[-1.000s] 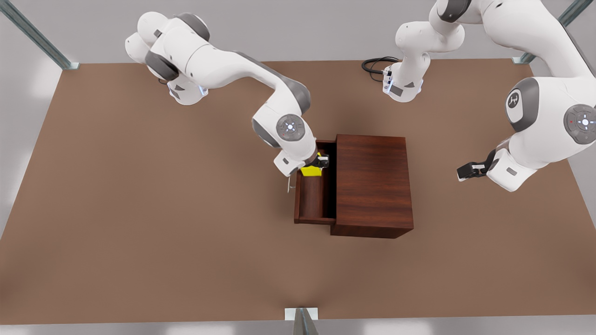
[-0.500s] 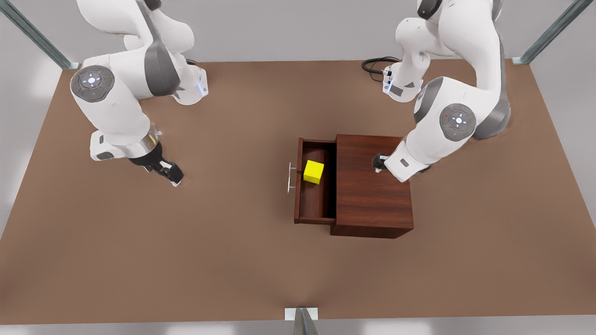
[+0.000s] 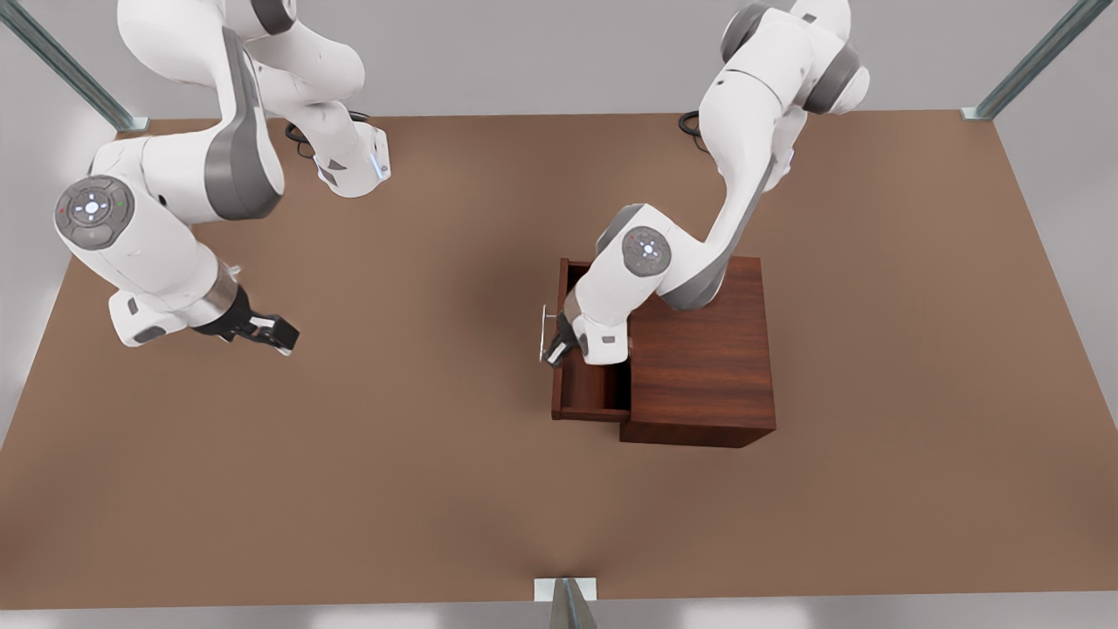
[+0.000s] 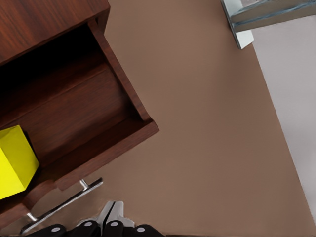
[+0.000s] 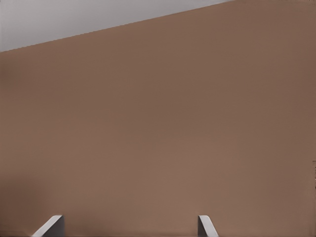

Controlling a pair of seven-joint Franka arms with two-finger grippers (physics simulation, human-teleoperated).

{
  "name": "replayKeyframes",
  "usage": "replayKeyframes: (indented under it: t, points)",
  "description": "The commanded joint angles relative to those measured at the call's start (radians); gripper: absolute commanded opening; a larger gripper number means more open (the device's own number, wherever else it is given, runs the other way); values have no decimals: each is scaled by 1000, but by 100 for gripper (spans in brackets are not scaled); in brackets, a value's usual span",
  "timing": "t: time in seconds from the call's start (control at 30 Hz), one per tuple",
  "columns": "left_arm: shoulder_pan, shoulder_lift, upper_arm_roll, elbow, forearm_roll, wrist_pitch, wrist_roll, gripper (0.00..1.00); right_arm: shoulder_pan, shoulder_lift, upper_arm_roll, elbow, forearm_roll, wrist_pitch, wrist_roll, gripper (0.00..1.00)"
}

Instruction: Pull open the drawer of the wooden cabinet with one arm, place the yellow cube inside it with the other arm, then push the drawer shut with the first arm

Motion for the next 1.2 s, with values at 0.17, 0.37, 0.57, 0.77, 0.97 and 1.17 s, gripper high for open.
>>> replayKeyframes:
  t: [0.17, 0.37, 0.57, 0.77, 0.97, 1.17]
  points:
    - [-79, 109, -21, 2, 19, 234, -1198, 21, -4, 0, 0, -4, 2, -7, -312, 100]
    - [-100, 143, -21, -8, 17, -3, -965, 21, -13, 0, 0, -7, 2, -7, -326, 100]
    - [-93, 132, -19, -1, 98, -142, -885, 21, -21, 2, 3, -9, 3, -7, -342, 100]
    - [-73, 116, -13, 4, 103, -209, -827, 21, -21, 0, 5, -9, 3, -7, -342, 100]
    - [-50, 115, -13, 5, 114, -234, -773, 21, -24, 5, 11, -7, 3, -7, -364, 100]
    - [-8, 103, -13, 5, 114, -318, -640, 21, -22, -14, 164, -18, 3, -96, -461, 100]
